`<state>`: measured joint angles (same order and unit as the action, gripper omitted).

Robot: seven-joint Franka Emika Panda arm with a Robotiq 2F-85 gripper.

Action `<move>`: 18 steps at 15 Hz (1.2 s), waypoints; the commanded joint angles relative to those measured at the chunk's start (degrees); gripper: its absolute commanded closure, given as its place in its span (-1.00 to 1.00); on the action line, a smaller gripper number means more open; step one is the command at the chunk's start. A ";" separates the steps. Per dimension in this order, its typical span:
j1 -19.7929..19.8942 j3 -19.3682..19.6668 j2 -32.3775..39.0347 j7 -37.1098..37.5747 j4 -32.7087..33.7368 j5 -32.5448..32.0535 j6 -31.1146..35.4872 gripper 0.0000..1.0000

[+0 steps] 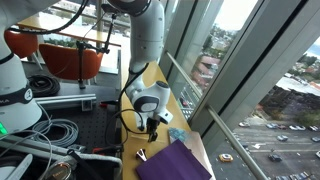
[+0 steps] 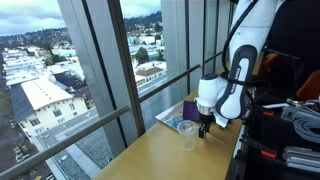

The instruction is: Put the straw into the cup through the lid

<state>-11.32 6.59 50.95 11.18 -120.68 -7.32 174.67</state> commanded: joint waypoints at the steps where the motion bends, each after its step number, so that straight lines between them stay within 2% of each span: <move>1: -2.58 0.99 3.47 -0.42 1.77 2.28 1.46 0.48; 4: -3.57 2.23 3.87 -0.07 1.91 2.34 1.41 0.93; 5: -3.77 2.19 4.04 -0.03 2.00 2.38 1.36 1.00; 9: -5.36 2.47 5.68 0.50 2.76 2.67 1.26 1.00; 14: -8.25 3.26 3.45 1.49 1.63 3.52 0.01 1.00; 18: -13.69 6.13 0.44 4.58 0.02 4.57 -3.03 1.00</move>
<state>-19.82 9.96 53.80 13.48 -119.12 -5.02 174.32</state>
